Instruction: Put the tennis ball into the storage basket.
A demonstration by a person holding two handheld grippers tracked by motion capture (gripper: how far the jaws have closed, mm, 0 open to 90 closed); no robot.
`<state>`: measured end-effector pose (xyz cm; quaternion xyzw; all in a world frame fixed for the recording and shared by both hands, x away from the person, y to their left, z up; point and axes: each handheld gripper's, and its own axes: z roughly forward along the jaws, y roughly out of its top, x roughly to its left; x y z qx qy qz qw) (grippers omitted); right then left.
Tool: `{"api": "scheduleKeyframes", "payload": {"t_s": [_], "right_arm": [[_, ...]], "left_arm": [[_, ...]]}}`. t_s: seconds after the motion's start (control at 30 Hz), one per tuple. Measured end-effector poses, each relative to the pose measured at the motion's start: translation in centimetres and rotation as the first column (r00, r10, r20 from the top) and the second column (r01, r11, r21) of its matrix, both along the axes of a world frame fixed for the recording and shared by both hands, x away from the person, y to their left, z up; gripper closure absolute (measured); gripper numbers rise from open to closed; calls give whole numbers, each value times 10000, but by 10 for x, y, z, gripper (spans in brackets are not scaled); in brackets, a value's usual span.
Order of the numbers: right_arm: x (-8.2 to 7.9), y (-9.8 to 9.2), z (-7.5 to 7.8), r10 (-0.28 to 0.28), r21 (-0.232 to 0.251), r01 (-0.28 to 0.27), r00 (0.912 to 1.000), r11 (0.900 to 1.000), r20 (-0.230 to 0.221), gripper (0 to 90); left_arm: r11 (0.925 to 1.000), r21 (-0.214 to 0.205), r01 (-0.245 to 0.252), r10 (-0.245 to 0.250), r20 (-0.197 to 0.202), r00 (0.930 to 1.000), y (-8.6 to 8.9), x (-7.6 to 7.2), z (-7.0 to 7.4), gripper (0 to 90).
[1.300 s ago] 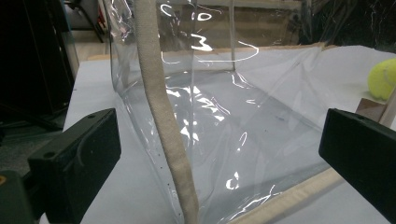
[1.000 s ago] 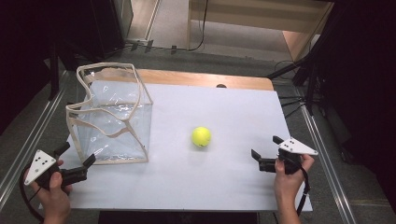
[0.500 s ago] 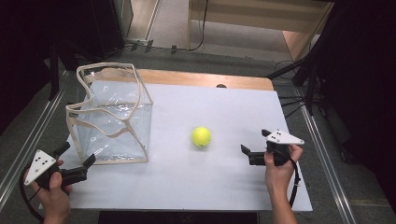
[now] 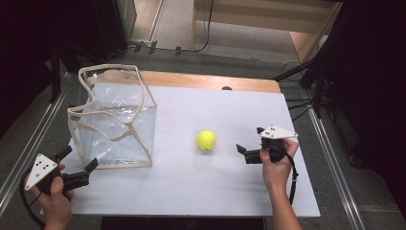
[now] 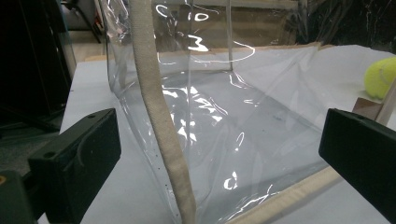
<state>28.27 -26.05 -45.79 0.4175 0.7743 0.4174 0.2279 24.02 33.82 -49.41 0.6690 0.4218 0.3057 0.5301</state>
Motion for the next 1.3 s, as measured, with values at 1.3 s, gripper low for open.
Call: {"api": "scheduleKeyframes", "payload": {"t_s": [1.3], "right_arm": [[34,54,-1,1242,-544,-1287,9891,9902,-785,0]], "left_arm": [[10000,73,10,-11,67,10000,-1,0,0,0]]}}
